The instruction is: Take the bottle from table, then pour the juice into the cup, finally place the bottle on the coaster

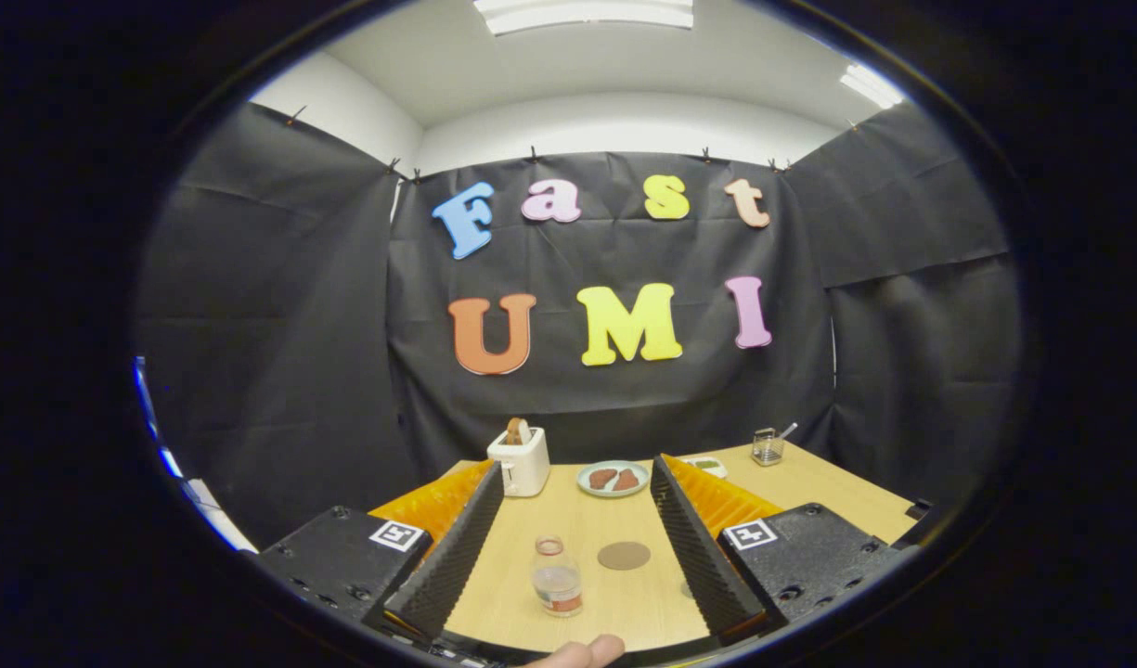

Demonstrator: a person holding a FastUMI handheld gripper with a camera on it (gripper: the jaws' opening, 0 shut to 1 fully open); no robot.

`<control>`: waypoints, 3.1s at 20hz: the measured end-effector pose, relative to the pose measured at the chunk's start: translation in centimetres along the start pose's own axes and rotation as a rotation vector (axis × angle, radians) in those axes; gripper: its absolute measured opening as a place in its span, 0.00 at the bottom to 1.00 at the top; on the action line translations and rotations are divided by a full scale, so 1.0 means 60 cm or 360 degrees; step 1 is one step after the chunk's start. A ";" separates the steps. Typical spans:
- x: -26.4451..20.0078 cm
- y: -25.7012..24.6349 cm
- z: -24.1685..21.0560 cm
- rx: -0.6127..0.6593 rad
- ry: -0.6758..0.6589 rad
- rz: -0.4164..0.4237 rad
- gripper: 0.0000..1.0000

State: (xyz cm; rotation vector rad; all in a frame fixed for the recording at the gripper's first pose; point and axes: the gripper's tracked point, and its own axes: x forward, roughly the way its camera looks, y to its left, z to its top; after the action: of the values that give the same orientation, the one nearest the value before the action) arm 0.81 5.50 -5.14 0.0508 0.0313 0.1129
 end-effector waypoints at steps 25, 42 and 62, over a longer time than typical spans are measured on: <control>0.040 0.045 -0.250 -0.0038 -0.0025 0.0050 1.00; 0.158 0.042 -0.406 -0.0078 0.0081 -0.0094 1.00; 0.161 0.047 -0.394 0.0532 0.0244 0.0063 0.78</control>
State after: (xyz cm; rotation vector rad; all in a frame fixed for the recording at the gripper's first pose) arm 9.29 10.58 -28.90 0.3768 0.2026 0.1500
